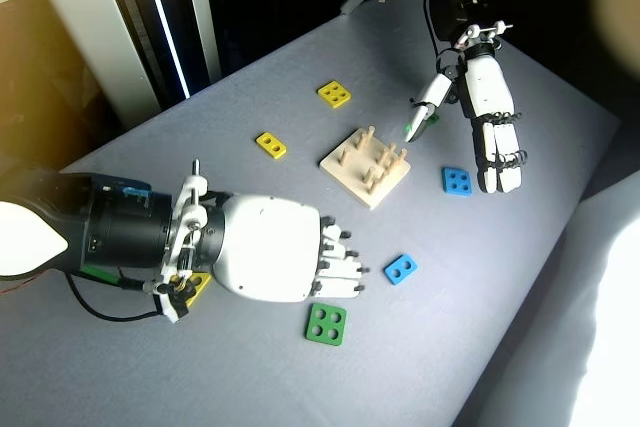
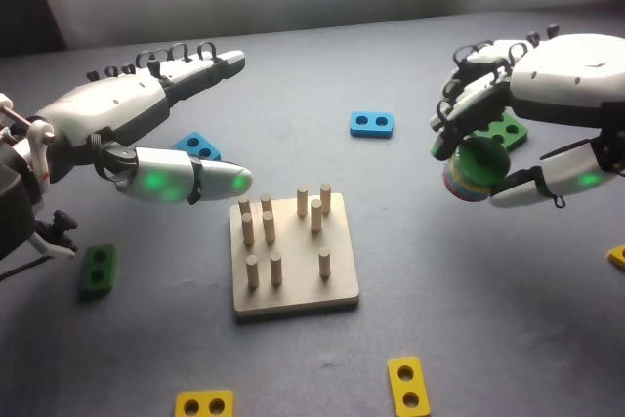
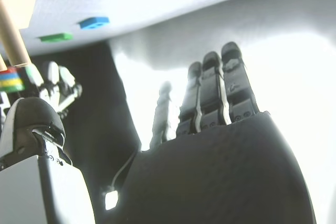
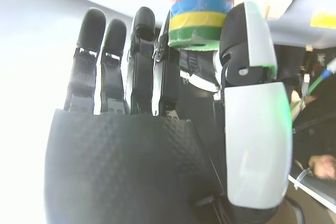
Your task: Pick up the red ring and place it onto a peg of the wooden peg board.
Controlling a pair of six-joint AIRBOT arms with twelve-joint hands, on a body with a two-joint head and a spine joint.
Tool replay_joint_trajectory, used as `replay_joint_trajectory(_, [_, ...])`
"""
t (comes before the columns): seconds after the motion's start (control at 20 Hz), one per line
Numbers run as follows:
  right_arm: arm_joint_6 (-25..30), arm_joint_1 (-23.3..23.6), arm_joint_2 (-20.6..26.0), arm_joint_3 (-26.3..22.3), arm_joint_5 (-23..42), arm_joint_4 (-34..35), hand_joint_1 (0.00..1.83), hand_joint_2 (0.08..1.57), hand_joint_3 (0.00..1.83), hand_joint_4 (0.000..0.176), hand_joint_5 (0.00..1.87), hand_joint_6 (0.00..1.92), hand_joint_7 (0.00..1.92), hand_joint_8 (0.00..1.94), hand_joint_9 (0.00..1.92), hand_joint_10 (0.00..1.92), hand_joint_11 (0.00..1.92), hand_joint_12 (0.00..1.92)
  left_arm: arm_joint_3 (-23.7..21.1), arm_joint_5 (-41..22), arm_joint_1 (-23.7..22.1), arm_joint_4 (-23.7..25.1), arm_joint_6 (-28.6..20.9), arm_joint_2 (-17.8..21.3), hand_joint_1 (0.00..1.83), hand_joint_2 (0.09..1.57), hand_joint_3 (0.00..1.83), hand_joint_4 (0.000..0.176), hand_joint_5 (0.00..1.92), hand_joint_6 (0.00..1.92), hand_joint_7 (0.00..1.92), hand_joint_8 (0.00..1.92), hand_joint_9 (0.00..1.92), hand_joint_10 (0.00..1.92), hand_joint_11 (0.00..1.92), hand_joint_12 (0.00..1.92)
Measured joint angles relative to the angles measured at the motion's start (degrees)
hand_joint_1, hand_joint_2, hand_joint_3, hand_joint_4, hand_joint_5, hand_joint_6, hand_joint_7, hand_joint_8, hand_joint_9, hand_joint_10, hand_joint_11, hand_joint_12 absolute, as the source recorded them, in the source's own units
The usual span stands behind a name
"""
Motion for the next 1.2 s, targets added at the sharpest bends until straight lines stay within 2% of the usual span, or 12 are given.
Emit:
replay_joint_trajectory(0.2, [1.49, 1.64, -0.02, -0.09, 0.76, -2.38, 1.09, 1.23, 0.00, 0.000, 0.76, 1.33, 0.55, 0.09, 0.04, 0.78, 0.00, 1.30, 0.07, 0.00, 0.00, -0.22, 0.02, 0.00, 0.45, 0.98, 0.00, 0.176, 0.02, 0.00, 0.00, 0.00, 0.00, 0.00, 0.00, 0.00])
replay_joint_trajectory(0.4, [2.21, 1.97, -0.07, -0.11, 1.01, -3.63, 1.10, 1.22, 0.00, 0.000, 0.78, 1.31, 0.55, 0.13, 0.05, 0.82, 0.00, 1.33, 0.20, 0.04, -0.02, -0.22, 0.13, -0.02, 0.46, 0.99, 0.00, 0.176, 0.02, 0.00, 0.00, 0.00, 0.00, 0.00, 0.00, 0.00])
replay_joint_trajectory(0.45, [2.60, 2.23, -0.11, -0.09, 1.03, -4.33, 1.11, 1.22, 0.00, 0.000, 0.78, 1.31, 0.54, 0.15, 0.05, 0.85, 0.00, 1.40, 0.20, 0.07, -0.13, -0.24, 0.24, -0.02, 0.47, 0.99, 0.00, 0.176, 0.01, 0.00, 0.00, 0.00, 0.00, 0.00, 0.00, 0.00])
replay_joint_trajectory(0.55, [3.58, 3.74, -0.81, -0.09, 1.18, -5.84, 1.11, 1.21, 0.00, 0.000, 0.79, 1.29, 0.48, 0.28, 0.07, 0.84, 0.00, 1.44, 0.48, 0.20, -0.33, -0.17, 0.28, -0.02, 0.48, 0.98, 0.00, 0.176, 0.01, 0.00, 0.00, 0.00, 0.00, 0.00, 0.00, 0.00])
replay_joint_trajectory(0.6, [4.02, 4.15, -1.29, -0.09, 1.73, -6.40, 1.11, 1.21, 0.00, 0.000, 0.79, 1.28, 0.47, 0.30, 0.08, 0.79, 0.00, 1.42, 0.48, 0.24, -0.61, -0.31, 0.33, -0.02, 0.47, 0.99, 0.00, 0.168, 0.01, 0.00, 0.00, 0.00, 0.00, 0.00, 0.00, 0.00])
replay_joint_trajectory(0.7, [4.72, 4.35, -2.08, -0.11, 2.78, -7.17, 1.11, 1.20, 0.00, 0.000, 0.80, 1.27, 0.49, 0.28, 0.12, 0.72, 0.00, 1.46, 0.55, 0.20, -0.74, -0.42, 0.52, -0.02, 0.50, 0.99, 0.00, 0.171, 0.01, 0.00, 0.00, 0.00, 0.00, 0.00, 0.00, 0.00])
replay_joint_trajectory(0.85, [4.90, 4.63, -2.60, -0.20, 2.93, -8.28, 1.11, 1.20, 0.00, 0.000, 0.81, 1.25, 0.50, 0.29, 0.13, 0.71, 0.00, 1.46, 0.76, 0.87, -1.16, -0.39, 0.74, -0.09, 0.52, 0.99, 0.00, 0.176, 0.01, 0.00, 0.00, 0.00, 0.00, 0.00, 0.00, 0.00])
replay_joint_trajectory(0.95, [4.90, 4.76, -3.04, -0.20, 3.15, -7.82, 1.10, 1.20, 0.00, 0.000, 0.81, 1.25, 0.51, 0.29, 0.13, 0.71, 0.00, 1.46, 0.83, 0.92, -1.46, -0.42, 0.76, -0.09, 0.50, 1.01, 0.01, 0.173, 0.01, 0.00, 0.00, 0.00, 0.00, 0.00, 0.00, 0.00])
replay_joint_trajectory(1.1, [5.90, 4.74, -4.33, 0.09, 3.37, -9.46, 1.07, 1.20, 0.00, 0.000, 0.82, 1.25, 0.55, 0.24, 0.15, 0.67, 0.00, 1.32, 1.33, 1.75, -2.03, -0.55, 1.55, -0.31, 0.50, 1.01, 0.01, 0.176, 0.01, 0.00, 0.00, 0.00, 0.00, 0.00, 0.00, 0.00])
replay_joint_trajectory(1.15, [6.12, 4.74, -4.61, 0.09, 3.65, -9.53, 1.08, 1.20, 0.00, 0.000, 0.82, 1.24, 0.58, 0.21, 0.19, 0.62, 0.00, 1.28, 1.46, 1.75, -2.34, -0.70, 1.62, -0.33, 0.52, 1.01, 0.01, 0.167, 0.02, 0.00, 0.00, 0.00, 0.00, 0.00, 0.00, 0.00])
replay_joint_trajectory(1.2, [6.14, 4.74, -4.83, 0.09, 3.85, -9.51, 1.09, 1.19, 0.00, 0.000, 0.83, 1.23, 0.59, 0.19, 0.21, 0.60, 0.00, 1.32, 1.57, 1.75, -2.47, -0.63, 1.70, -0.31, 0.53, 1.02, 0.01, 0.166, 0.02, 0.00, 0.00, 0.00, 0.00, 0.00, 0.00, 0.00])
